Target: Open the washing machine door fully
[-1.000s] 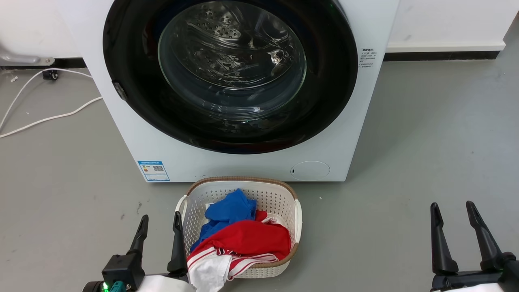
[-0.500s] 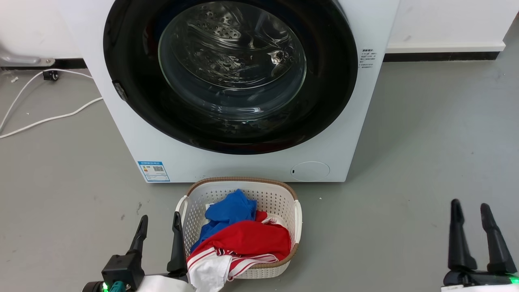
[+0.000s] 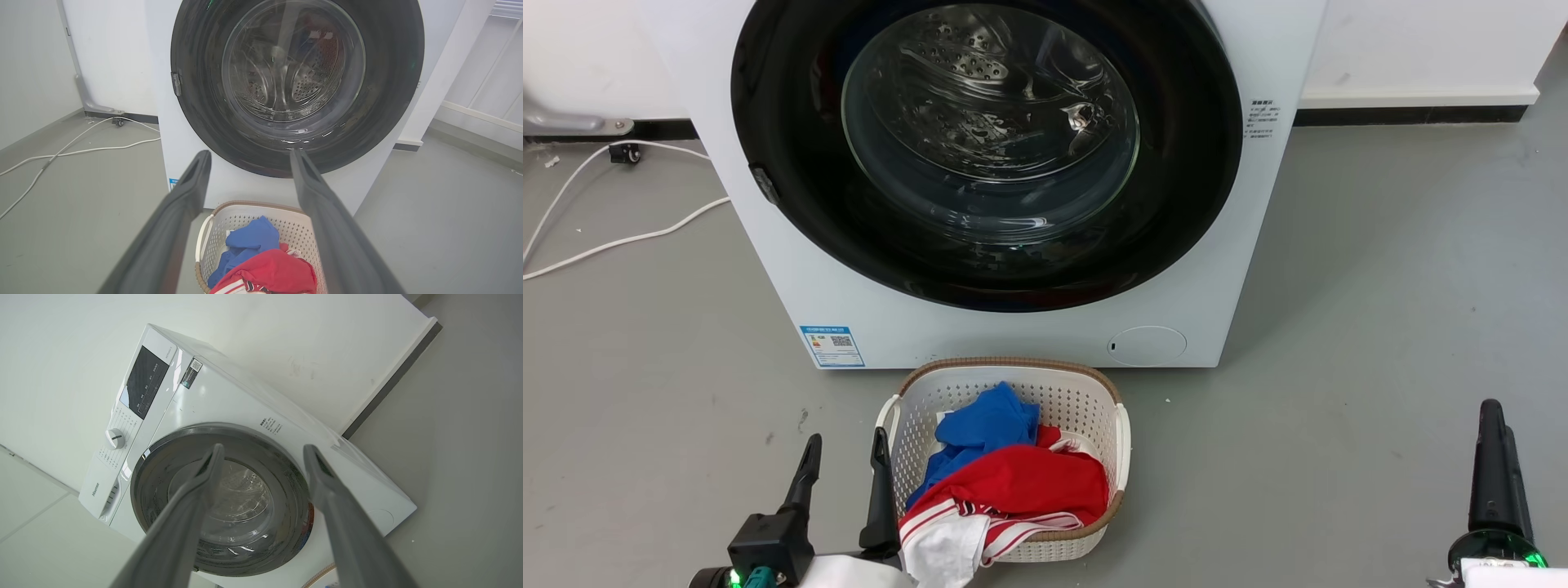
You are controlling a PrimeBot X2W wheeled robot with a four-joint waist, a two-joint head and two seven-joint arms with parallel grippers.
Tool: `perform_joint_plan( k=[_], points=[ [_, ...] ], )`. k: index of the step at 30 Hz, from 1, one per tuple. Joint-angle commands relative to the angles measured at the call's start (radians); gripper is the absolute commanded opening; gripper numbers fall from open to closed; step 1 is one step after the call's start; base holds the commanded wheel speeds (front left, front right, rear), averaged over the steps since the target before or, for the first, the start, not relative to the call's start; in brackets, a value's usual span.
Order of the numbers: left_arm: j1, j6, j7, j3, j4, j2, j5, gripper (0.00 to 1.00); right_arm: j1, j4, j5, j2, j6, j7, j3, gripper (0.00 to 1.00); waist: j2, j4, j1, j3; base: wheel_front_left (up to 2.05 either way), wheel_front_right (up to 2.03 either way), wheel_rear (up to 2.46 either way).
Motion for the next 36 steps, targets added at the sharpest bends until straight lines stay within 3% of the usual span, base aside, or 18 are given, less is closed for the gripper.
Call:
perform_joint_plan(
  k=[1,9,16,17,18,19,36],
  points=[
    [0.005,0.004,-0.003,0.001,0.001,0.000,-0.001,1.00,0.006,-0.012,0.023,-0.004,0.000,-0.002,0.008,1.00,0.0000,0.000,0.0000,0.000,0.00,0.00,0.00],
    [0.002,0.004,-0.003,0.004,0.002,0.000,0.001,1.00,0.038,-0.050,0.228,-0.003,0.000,-0.002,0.095,1.00,0.0000,0.002,0.0000,0.000,0.00,0.00,0.00],
    [0.001,0.002,-0.003,0.007,0.004,0.000,0.002,1.00,0.063,-0.087,0.542,-0.014,0.000,0.061,0.149,1.00,0.0000,0.002,0.0000,0.000,0.00,0.00,0.00],
    [0.001,0.002,-0.003,0.007,0.003,0.000,0.002,1.00,0.067,-0.093,0.567,-0.013,0.000,0.074,0.143,0.51,0.0000,0.002,0.0000,0.000,0.00,0.00,0.00],
    [0.001,0.002,-0.003,0.008,0.003,0.001,0.001,1.00,0.069,-0.096,0.582,-0.016,0.000,0.081,0.130,0.34,0.0000,0.002,0.0000,0.000,0.00,0.00,0.00],
    [0.001,0.002,-0.003,0.009,0.003,0.000,0.001,1.00,0.069,-0.101,0.598,-0.018,0.000,0.095,0.125,0.00,0.0000,0.002,0.0000,0.000,0.00,0.00,0.00],
    [0.003,0.009,-0.003,0.011,-0.013,0.000,0.007,1.00,0.079,-0.097,0.642,-0.006,0.000,0.194,0.072,0.00,0.0000,0.005,0.0000,0.008,0.00,0.00,0.00]
  ],
)
